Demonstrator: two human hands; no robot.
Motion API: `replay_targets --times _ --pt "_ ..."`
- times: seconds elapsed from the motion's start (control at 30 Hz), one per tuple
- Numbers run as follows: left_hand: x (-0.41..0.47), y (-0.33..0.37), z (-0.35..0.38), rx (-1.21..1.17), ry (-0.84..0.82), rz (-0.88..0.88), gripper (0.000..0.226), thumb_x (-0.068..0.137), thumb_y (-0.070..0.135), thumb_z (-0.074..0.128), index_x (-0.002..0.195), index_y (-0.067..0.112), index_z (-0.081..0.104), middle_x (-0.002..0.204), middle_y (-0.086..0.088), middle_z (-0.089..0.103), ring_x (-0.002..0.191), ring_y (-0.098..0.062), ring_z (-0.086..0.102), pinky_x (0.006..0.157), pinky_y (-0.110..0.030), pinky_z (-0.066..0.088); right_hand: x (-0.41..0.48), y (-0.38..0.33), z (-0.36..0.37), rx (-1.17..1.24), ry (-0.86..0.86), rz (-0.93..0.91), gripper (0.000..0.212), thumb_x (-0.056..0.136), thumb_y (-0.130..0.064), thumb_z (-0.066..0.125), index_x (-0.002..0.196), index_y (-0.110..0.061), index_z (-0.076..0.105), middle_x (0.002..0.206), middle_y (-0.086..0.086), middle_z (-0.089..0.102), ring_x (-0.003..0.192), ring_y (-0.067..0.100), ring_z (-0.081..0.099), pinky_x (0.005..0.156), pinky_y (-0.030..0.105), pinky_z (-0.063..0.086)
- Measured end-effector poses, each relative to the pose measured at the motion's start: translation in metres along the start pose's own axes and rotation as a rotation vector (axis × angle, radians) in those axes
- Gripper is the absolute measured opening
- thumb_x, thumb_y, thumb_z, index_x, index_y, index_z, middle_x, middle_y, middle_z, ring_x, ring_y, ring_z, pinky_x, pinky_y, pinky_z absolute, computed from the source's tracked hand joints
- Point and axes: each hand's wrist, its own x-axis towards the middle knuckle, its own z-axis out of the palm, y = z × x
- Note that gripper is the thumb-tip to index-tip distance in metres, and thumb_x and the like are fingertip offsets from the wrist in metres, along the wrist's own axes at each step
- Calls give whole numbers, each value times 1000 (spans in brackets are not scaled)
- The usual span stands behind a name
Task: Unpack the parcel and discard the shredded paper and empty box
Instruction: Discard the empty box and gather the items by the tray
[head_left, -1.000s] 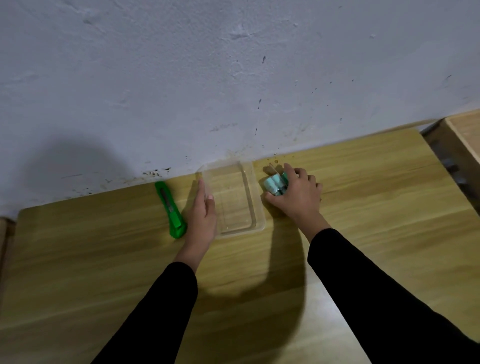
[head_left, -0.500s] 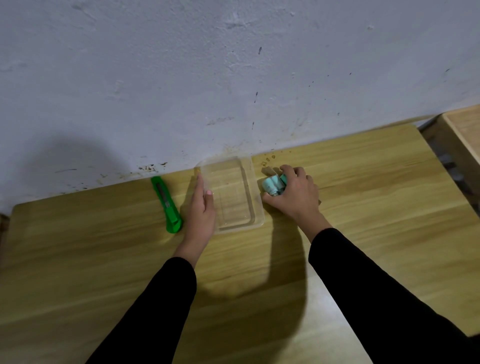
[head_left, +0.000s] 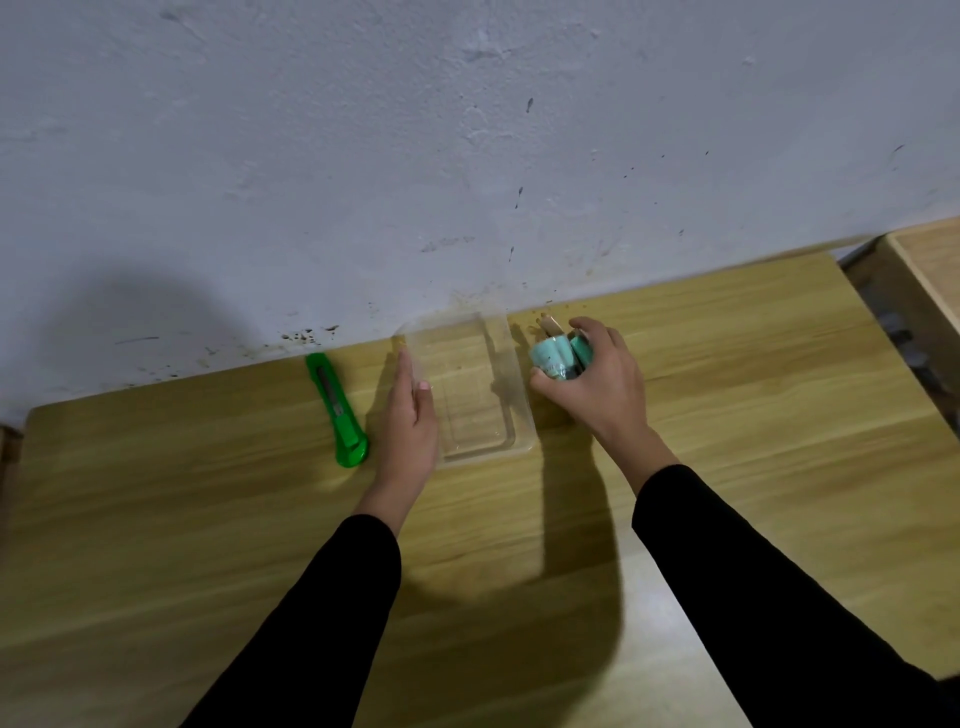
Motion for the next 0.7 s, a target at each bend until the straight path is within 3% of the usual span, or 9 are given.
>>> replay_targets --times 0.07,0.1,0.17,0.23,0.4,0.53,0.7 --pt "-1 3 1 -12 2 5 50 101 15 34 149 18 18 123 12 52 91 20 46 69 10 30 2 -16 -1 35 7 -75 77 59 -43 74 127 -21 46 120 4 56 104 20 55 89 43 50" --pt "0 3 1 -15 12 8 50 101 14 34 149 16 19 140 5 41 107 17 43 76 11 27 4 -26 1 34 0 -125 78 58 -45 73 127 -22 46 119 3 56 104 20 56 89 44 50" --pt "0 3 3 -32 46 19 49 101 11 34 148 11 21 150 -3 30 128 0 35 83 12 22 5 -45 8 -17 -48 -228 81 55 -50 70 127 -22 46 119 4 56 105 24 56 91 45 47" --pt "0 2 4 -53 84 32 47 100 10 34 146 7 24 151 -8 31 135 -11 31 85 13 21 5 -62 19 -126 -137 -308 82 58 -52 69 129 -21 43 121 6 53 108 26 53 94 44 43" --pt "1 0 3 -203 58 7 46 101 10 33 146 11 26 151 -3 31 137 -12 31 103 -10 31 2 -75 49 -436 -213 -429 77 67 -51 65 131 -18 39 127 11 47 112 32 46 91 44 36" --pt "3 -2 1 -316 7 -33 47 100 7 34 146 10 25 151 -3 30 134 -4 27 90 8 26 -1 -76 61 -469 -194 -449 65 75 -39 63 131 -16 41 130 14 45 115 35 42 90 43 34" --pt "7 -6 2 -330 -9 -47 47 101 8 34 146 12 24 152 -2 30 129 0 27 90 9 25 -2 -74 53 -388 -269 -424 80 73 -38 72 139 -14 33 139 11 41 125 32 39 102 42 35"
